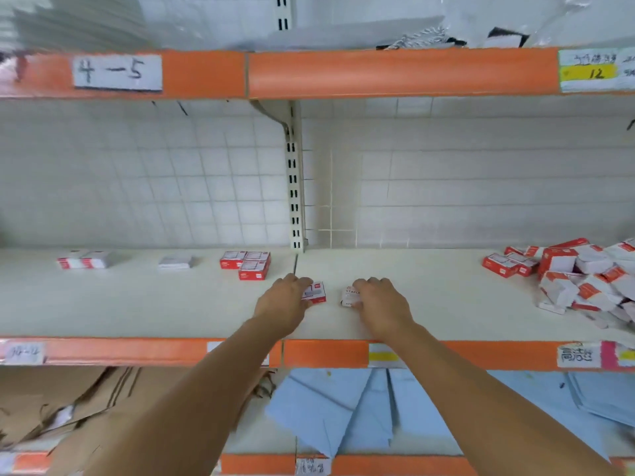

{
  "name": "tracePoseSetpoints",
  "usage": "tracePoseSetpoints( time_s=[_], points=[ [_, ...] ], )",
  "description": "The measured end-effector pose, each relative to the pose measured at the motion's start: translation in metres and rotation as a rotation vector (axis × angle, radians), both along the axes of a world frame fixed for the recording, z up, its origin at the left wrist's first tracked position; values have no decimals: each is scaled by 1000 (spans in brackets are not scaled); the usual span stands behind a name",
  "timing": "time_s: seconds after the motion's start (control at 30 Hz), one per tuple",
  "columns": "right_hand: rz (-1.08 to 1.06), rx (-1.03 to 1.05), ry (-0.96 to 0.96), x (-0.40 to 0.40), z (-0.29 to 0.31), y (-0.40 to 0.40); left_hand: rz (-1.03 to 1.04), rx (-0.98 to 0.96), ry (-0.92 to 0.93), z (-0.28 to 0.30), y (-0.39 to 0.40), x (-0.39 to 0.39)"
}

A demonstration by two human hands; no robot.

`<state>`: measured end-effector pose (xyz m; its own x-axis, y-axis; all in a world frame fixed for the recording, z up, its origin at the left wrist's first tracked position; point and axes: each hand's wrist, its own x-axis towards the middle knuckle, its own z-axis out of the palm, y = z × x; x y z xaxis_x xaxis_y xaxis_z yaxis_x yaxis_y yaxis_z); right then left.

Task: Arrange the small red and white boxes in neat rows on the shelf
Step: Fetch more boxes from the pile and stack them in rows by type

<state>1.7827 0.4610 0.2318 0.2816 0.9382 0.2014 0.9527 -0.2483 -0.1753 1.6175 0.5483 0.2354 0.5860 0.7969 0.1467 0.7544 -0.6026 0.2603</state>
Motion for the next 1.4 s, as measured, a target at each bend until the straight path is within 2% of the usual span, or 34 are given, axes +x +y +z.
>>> tracePoseSetpoints(
  time_s=[0.3,0.67,1.03,1.4],
  points=[
    [140,-2,-6,-115,8,55,220,50,-27,1,33,-135],
    [159,-1,51,-270,2,125,240,55,16,1,98,-289],
    [98,27,50,-301,4,189,199,22,26,-8,157,-330],
    [77,-16,64,-305,-5,239,152,-41,167,-8,207,-346]
  ],
)
